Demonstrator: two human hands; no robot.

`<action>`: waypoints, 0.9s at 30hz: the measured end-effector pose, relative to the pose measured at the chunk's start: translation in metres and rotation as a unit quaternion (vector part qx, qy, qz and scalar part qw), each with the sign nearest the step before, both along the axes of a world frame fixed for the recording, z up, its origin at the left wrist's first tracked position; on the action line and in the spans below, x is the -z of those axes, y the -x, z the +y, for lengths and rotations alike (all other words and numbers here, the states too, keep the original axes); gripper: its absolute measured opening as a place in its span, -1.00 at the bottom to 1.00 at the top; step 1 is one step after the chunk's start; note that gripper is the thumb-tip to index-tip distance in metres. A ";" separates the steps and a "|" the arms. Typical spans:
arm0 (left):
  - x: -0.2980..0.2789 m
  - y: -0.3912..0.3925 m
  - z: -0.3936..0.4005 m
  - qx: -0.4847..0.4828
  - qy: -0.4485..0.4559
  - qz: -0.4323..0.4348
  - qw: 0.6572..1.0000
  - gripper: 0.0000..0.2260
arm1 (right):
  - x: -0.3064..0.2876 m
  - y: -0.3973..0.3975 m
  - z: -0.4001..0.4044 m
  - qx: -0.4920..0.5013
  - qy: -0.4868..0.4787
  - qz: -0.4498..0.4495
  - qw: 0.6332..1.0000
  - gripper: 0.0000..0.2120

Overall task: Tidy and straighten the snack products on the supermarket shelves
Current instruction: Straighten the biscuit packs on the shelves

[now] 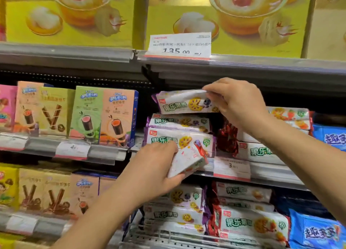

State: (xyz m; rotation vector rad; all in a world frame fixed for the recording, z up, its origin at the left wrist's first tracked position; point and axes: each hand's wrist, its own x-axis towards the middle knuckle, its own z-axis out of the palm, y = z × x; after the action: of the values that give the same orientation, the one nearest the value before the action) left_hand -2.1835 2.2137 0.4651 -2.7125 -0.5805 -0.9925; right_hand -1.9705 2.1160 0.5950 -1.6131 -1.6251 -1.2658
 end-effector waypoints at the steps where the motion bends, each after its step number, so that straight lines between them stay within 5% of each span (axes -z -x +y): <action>1: 0.001 -0.001 0.000 -0.001 0.000 0.002 1.000 -0.45 | -0.005 0.000 0.009 0.005 0.006 0.015 1.000 -0.73; 7: 0.003 -0.003 0.000 0.012 -0.016 -0.025 0.999 -0.65 | -0.014 -0.008 0.058 0.056 0.033 0.081 0.995 -0.71; 12: 0.004 -0.002 0.001 0.020 -0.004 -0.034 0.999 -0.66 | -0.019 -0.010 0.075 0.116 0.250 0.121 0.954 -0.74; 17: 0.002 -0.003 -0.003 0.007 0.005 -0.041 0.999 -0.66 | -0.022 -0.005 0.075 0.141 0.212 0.054 0.965 -0.79; 27: 0.000 -0.009 -0.011 -0.025 0.005 -0.022 0.999 -0.64 | -0.017 -0.010 0.069 0.103 0.217 0.080 0.967 -0.77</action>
State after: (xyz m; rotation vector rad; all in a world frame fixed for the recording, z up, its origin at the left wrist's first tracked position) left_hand -2.1748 2.2028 0.4656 -2.6762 -0.6588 -1.0431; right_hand -1.9603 2.1854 0.6123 -2.1348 -1.7511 -0.8772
